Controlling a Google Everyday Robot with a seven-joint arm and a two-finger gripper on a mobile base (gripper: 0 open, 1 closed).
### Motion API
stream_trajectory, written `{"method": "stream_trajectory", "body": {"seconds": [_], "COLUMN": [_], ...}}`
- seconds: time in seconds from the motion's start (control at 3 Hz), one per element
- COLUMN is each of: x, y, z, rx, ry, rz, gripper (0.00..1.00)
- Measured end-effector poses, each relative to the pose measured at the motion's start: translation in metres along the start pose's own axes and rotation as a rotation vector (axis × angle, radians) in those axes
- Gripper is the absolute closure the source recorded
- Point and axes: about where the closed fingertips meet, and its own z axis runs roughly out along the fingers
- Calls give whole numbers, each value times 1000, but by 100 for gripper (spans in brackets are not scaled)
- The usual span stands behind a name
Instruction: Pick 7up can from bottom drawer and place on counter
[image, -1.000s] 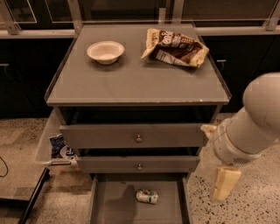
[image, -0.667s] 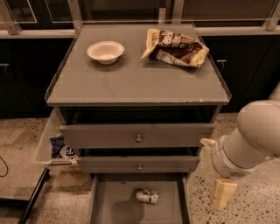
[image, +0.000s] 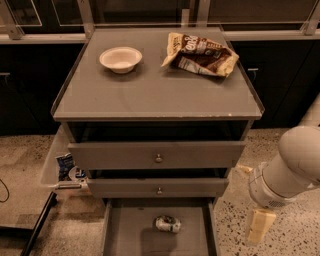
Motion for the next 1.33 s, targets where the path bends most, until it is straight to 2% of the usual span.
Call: {"method": "stream_trajectory", "body": {"seconds": [0.33,0.67,1.0,1.33], "x": [-5,-13,-17,-15], "y": [11,17,20,23], "z": [37,91,138,183], "rx": [-44,-78,-72,-85], "ry": [-42,-81,-118,-172], "rz": [42,50,32,55], "gripper": [0,0,0,0]}}
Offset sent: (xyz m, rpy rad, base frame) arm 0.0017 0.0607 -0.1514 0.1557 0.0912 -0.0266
